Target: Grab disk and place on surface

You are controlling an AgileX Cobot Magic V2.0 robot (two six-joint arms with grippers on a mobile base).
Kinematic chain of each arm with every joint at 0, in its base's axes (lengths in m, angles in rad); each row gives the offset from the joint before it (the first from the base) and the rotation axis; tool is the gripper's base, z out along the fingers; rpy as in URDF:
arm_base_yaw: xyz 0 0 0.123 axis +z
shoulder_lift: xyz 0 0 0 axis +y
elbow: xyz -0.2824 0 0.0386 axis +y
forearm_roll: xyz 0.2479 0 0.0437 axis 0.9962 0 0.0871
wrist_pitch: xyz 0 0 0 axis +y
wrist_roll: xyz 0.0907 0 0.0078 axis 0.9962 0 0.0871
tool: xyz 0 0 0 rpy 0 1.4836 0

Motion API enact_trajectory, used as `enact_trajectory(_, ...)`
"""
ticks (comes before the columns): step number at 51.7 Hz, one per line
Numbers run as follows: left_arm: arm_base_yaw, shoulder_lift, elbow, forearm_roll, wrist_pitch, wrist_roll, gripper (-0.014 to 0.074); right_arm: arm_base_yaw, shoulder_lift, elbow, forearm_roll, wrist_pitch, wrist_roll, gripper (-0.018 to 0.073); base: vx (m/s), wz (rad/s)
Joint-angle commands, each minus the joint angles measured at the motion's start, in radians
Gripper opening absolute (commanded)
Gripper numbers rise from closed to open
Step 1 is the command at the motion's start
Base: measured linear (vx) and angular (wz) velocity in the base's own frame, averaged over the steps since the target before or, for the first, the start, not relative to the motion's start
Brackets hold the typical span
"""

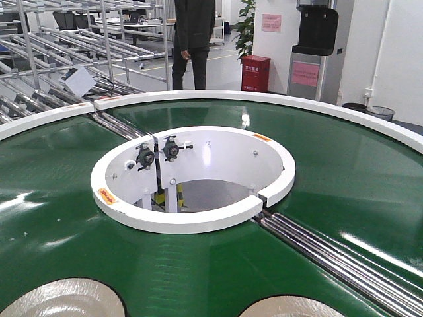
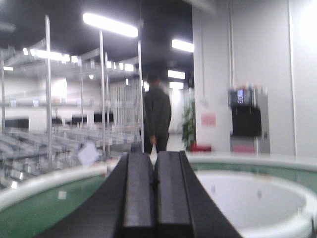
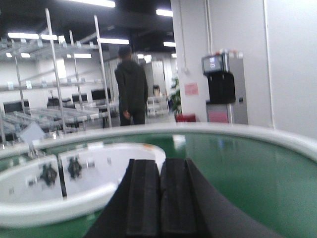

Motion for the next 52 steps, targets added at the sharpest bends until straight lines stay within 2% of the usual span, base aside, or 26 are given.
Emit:
enact_trajectory(1, -0.006, 0.041, -0.205, -0.006, 0.045, 0.01, -0.0006, -0.005, 0.084, -0.164, -0.001, -0.1, -0.016, -0.0009, 0.0, 0.0)
enact_trajectory(4, -0.006, 0.127, -0.359, -0.005, 0.108, 0.062, -0.0006, -0.005, 0.188, -0.28, -0.004, -0.128, -0.025, -0.0009, 0.0, 0.0)
enact_trajectory(9, -0.006, 0.262, -0.541, -0.005, 0.129, 0.114, -0.0006, -0.005, 0.36, -0.429, -0.004, -0.13, -0.031, -0.0009, 0.0, 0.0)
enact_trajectory(18, -0.006, 0.522, -0.75, -0.005, 0.215, 0.117, -0.0006, -0.005, 0.631, -0.654, -0.004, -0.115, -0.031, -0.0009, 0.0, 0.0)
enact_trajectory(31, -0.006, 0.718, -0.779, -0.006, 0.301, 0.106, -0.0006, -0.005, 0.798, -0.715, -0.004, -0.102, -0.03, -0.0008, 0.0, 0.0)
enact_trajectory(40, -0.006, 0.77, -0.779, -0.006, 0.304, 0.106, 0.0013, -0.005, 0.822, -0.715, -0.004, -0.021, -0.03, 0.0002, 0.0, 0.0)
enact_trajectory(47, -0.006, 0.801, -0.779, -0.007, 0.305, 0.106, 0.0074, -0.005, 0.822, -0.715, -0.004, 0.019, -0.03, 0.0049, 0.0, 0.0)
enact_trajectory(52, -0.006, 0.819, -0.779, -0.007, 0.307, 0.106, 0.0161, -0.005, 0.822, -0.715, -0.004, 0.026, -0.03, 0.0135, 0.0, 0.0)
